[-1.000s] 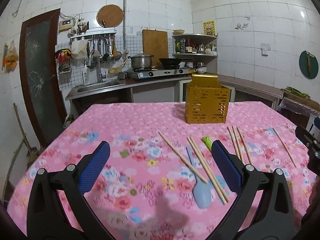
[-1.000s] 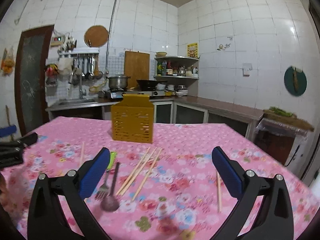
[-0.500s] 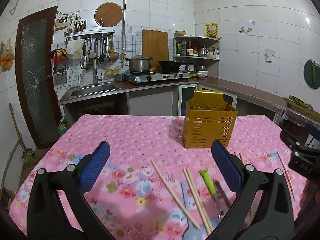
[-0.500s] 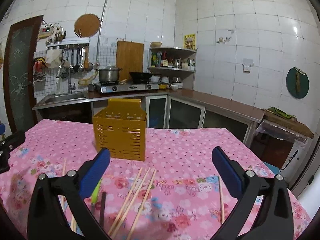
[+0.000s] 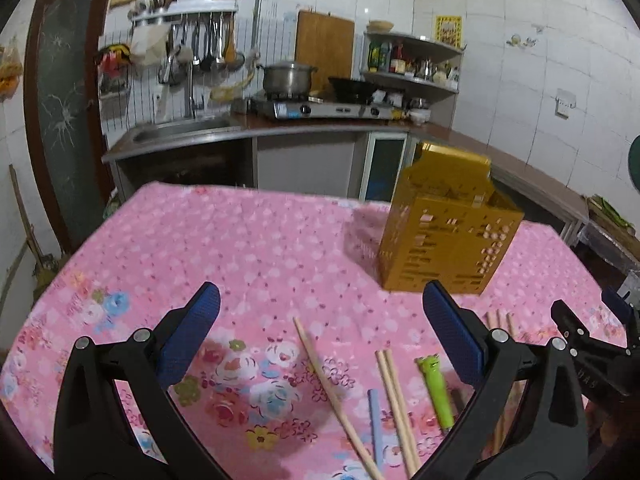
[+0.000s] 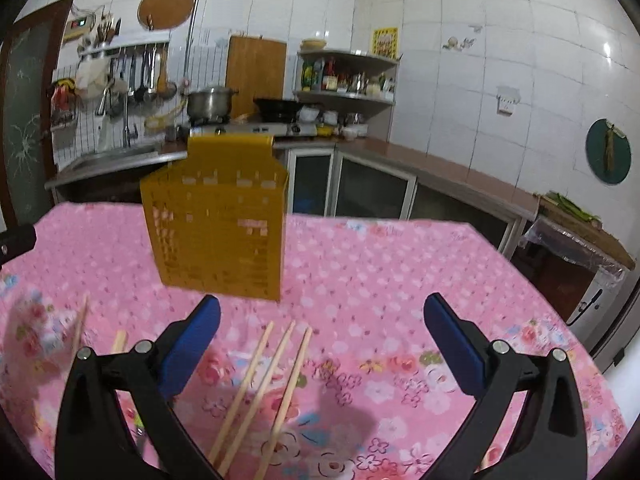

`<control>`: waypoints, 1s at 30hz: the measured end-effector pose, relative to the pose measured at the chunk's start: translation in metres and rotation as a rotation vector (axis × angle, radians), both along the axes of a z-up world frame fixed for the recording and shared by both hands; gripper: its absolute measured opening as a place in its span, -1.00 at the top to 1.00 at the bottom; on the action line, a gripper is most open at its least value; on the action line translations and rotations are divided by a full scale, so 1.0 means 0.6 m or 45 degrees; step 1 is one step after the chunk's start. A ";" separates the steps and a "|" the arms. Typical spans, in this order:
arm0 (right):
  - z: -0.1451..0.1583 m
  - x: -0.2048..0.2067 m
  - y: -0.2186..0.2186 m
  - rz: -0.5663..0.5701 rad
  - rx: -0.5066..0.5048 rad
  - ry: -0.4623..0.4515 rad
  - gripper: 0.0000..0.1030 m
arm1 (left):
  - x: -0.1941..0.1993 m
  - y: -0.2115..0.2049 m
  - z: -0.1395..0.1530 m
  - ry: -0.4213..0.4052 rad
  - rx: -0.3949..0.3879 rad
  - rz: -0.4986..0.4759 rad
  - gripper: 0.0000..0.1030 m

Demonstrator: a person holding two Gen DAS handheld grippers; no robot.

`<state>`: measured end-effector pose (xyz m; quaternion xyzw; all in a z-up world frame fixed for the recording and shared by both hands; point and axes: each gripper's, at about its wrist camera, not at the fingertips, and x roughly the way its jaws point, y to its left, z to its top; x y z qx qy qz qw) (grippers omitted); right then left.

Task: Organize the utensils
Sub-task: 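Grasp a wooden chopstick with the left tool while the right tool grasps another chopstick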

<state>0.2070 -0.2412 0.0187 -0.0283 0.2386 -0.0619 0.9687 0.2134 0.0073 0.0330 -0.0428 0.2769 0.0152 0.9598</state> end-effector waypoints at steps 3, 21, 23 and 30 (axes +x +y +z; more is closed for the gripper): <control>-0.022 0.015 0.000 0.005 -0.025 0.050 -0.92 | 0.010 0.002 -0.023 0.047 0.011 0.007 -0.90; -0.094 0.077 -0.015 -0.008 -0.005 0.345 -0.33 | 0.042 -0.020 -0.093 0.278 0.115 -0.054 -0.85; -0.099 0.083 -0.021 -0.008 0.020 0.374 -0.29 | 0.045 -0.021 -0.096 0.302 0.105 -0.061 -0.75; -0.112 0.091 -0.028 0.001 0.068 0.425 0.02 | 0.051 -0.028 -0.110 0.377 0.089 -0.092 -0.38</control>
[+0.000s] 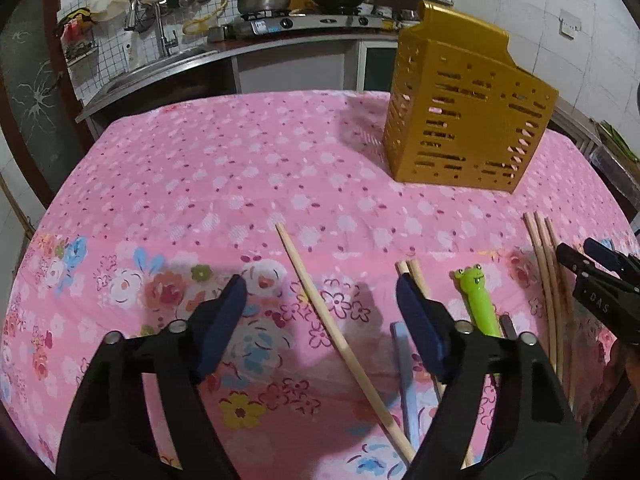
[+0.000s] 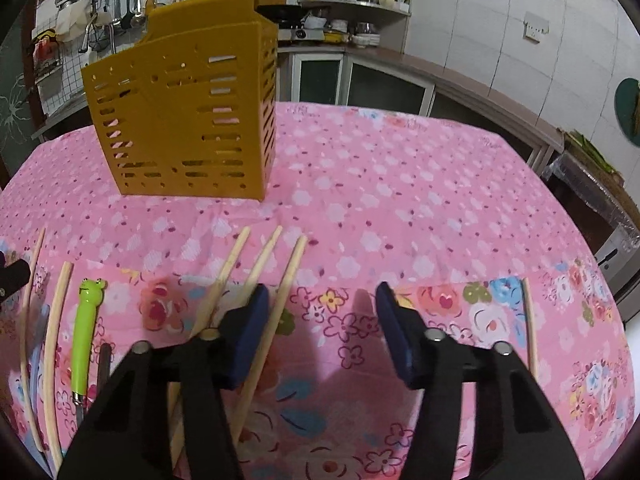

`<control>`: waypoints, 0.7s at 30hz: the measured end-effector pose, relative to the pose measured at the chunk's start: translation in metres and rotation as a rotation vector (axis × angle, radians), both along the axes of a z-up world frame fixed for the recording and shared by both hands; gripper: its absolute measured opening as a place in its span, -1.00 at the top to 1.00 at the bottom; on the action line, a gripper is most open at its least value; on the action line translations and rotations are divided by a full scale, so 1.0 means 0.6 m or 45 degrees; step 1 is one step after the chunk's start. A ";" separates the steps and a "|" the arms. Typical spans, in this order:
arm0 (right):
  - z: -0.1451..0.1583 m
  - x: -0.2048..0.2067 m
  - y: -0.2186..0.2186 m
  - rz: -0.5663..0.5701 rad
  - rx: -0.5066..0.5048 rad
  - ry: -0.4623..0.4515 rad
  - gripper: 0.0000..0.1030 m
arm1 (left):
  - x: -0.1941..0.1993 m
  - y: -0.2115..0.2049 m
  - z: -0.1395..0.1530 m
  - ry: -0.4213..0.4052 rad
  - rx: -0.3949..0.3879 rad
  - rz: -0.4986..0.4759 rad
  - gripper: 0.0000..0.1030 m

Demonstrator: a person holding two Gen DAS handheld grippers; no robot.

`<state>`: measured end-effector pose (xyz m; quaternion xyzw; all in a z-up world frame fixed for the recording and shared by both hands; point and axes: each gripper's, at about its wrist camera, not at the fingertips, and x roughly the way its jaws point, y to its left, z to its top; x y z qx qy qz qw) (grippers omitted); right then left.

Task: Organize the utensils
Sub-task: 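Grasp a wooden chopstick with the left tool while the right tool grasps another chopstick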

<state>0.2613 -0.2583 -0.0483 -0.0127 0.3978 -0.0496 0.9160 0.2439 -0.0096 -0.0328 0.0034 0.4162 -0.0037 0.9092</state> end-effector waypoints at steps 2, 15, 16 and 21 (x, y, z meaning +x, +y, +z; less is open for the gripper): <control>-0.002 0.003 -0.003 0.005 0.020 0.007 0.04 | 0.003 -0.003 -0.005 0.031 -0.019 -0.015 -0.26; -0.012 0.020 0.013 0.043 0.036 0.064 0.42 | 0.036 -0.007 -0.028 0.156 -0.123 -0.060 0.40; -0.011 0.021 0.012 0.042 0.032 0.069 0.44 | 0.038 -0.006 -0.028 0.160 -0.127 -0.063 0.50; -0.007 0.040 0.014 0.024 0.036 0.108 0.49 | 0.050 -0.007 -0.030 0.182 -0.129 -0.084 0.60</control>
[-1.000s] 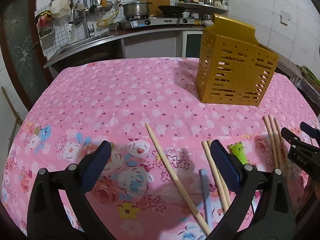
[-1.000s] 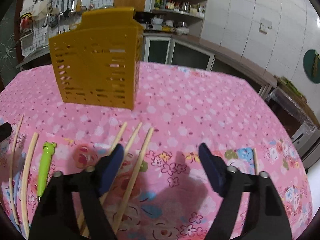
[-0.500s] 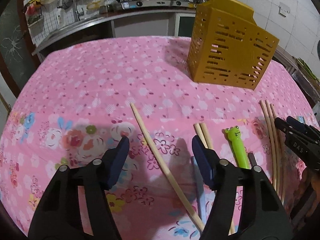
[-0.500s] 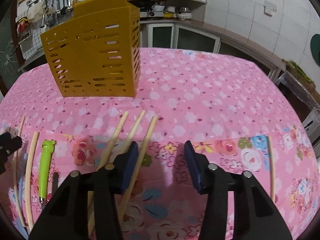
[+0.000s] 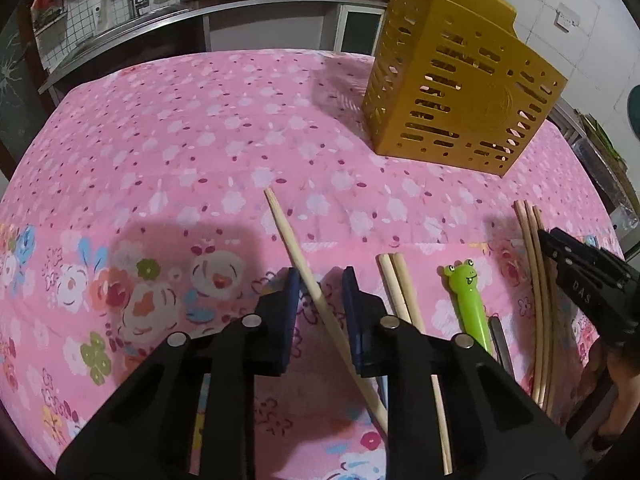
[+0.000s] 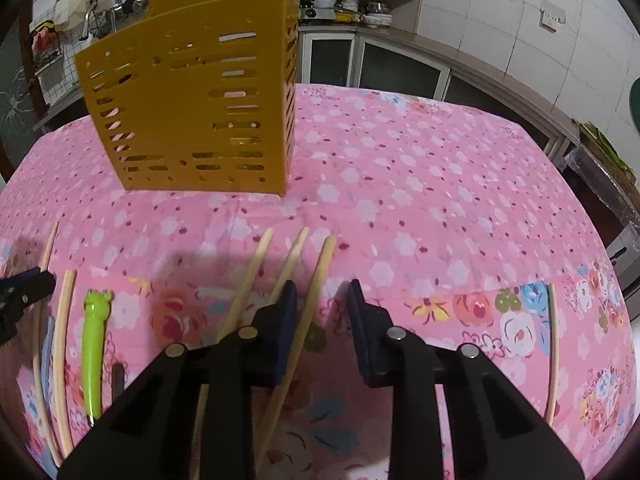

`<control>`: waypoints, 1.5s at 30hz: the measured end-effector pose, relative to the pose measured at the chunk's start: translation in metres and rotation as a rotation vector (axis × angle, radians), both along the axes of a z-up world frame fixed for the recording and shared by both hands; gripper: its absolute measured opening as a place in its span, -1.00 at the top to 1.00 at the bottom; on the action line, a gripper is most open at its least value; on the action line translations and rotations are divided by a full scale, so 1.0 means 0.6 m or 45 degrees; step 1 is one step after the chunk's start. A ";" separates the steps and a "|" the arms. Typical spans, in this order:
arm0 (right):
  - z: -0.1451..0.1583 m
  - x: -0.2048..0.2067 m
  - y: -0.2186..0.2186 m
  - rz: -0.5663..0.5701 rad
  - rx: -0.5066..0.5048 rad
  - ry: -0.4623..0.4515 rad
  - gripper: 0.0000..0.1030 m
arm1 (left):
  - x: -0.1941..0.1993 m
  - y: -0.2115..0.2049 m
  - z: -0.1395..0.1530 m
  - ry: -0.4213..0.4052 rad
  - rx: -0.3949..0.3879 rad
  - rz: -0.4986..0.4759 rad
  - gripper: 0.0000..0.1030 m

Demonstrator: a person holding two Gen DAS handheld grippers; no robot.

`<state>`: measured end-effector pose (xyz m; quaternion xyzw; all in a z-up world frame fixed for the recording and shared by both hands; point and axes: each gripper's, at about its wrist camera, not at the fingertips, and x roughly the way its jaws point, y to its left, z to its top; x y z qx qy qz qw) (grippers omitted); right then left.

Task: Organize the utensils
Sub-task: 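Grasp a wooden chopstick with the left tool while the right tool grasps another chopstick, then lift both held chopsticks and lower them upright into the yellow holder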

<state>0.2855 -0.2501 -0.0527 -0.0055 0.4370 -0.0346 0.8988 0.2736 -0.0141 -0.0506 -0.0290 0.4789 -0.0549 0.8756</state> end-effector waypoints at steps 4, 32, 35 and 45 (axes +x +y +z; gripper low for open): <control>0.003 0.017 0.001 -0.017 0.009 0.049 0.52 | 0.010 -0.010 0.000 0.012 0.040 -0.024 0.60; 0.050 0.012 -0.029 0.038 0.190 0.029 0.89 | 0.046 0.006 0.044 -0.009 -0.034 -0.033 0.91; 0.069 0.005 -0.033 0.047 0.215 -0.015 0.89 | 0.034 0.012 0.072 -0.098 -0.066 -0.042 0.91; 0.155 -0.022 -0.046 0.089 0.307 -0.265 0.89 | -0.005 0.007 0.164 -0.360 -0.193 -0.092 0.91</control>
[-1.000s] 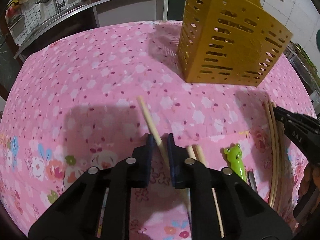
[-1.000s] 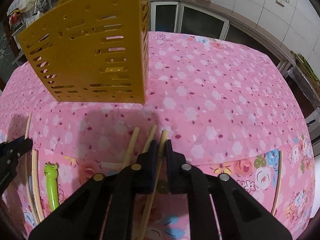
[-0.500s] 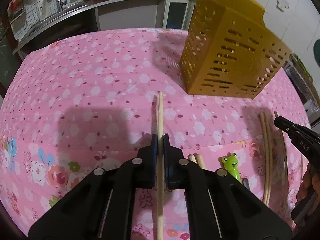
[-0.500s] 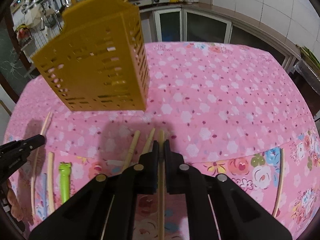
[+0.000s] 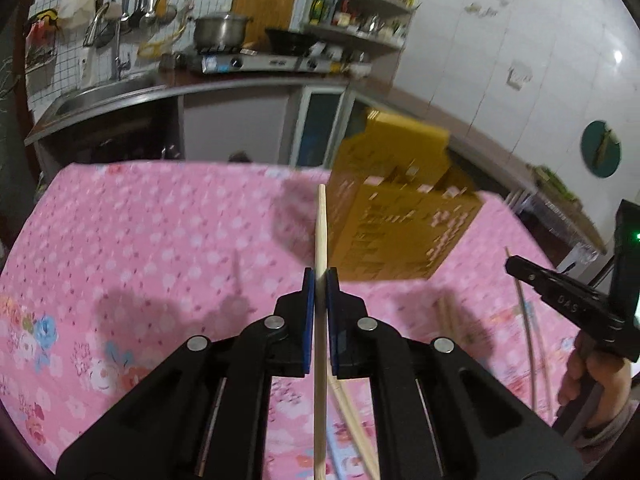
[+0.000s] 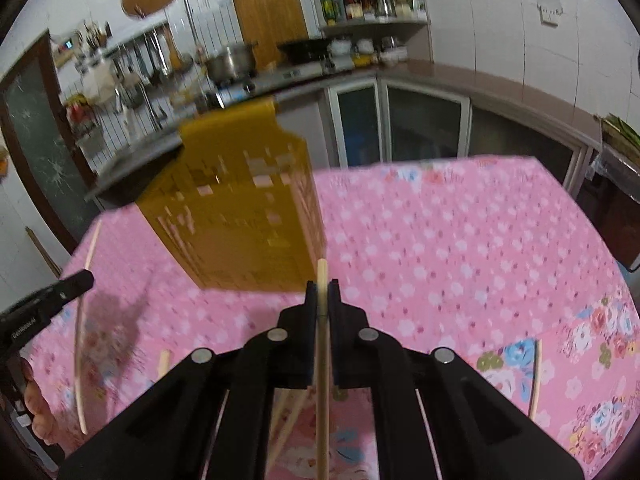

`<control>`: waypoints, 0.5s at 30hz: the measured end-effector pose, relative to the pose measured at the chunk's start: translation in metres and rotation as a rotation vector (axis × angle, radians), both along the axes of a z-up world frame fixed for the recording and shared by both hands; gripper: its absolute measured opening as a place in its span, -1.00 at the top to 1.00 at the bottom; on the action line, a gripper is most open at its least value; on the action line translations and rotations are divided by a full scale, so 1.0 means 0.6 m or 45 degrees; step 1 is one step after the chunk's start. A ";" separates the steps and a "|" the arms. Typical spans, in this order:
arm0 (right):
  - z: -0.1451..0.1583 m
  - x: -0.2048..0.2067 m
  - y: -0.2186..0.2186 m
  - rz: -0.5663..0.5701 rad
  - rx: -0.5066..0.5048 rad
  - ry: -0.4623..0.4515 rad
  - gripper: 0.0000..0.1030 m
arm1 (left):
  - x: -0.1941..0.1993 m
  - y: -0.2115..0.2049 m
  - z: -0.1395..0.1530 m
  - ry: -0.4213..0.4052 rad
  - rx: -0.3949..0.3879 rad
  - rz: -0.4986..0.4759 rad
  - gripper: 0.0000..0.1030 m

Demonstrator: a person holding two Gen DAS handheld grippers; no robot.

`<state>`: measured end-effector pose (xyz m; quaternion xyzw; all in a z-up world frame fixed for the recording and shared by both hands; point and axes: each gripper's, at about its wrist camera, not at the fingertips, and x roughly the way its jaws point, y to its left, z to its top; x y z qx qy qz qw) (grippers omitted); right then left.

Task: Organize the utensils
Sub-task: 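Lift both held chopsticks and lower them upright into the yellow holder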

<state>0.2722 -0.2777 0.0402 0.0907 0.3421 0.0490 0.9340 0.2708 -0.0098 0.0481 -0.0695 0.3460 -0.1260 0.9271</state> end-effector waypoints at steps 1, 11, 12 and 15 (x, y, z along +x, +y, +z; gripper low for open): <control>0.010 0.001 -0.003 0.001 0.012 -0.029 0.89 | -0.002 -0.003 0.008 -0.019 -0.010 -0.007 0.91; 0.109 -0.021 -0.008 0.017 0.115 -0.358 0.89 | -0.022 -0.027 0.085 -0.276 -0.099 -0.084 0.91; 0.115 -0.021 -0.008 0.019 0.116 -0.374 0.89 | -0.020 -0.028 0.087 -0.284 -0.102 -0.087 0.91; 0.136 -0.022 -0.001 0.033 0.097 -0.448 0.89 | -0.014 -0.032 0.096 -0.313 -0.128 -0.101 0.91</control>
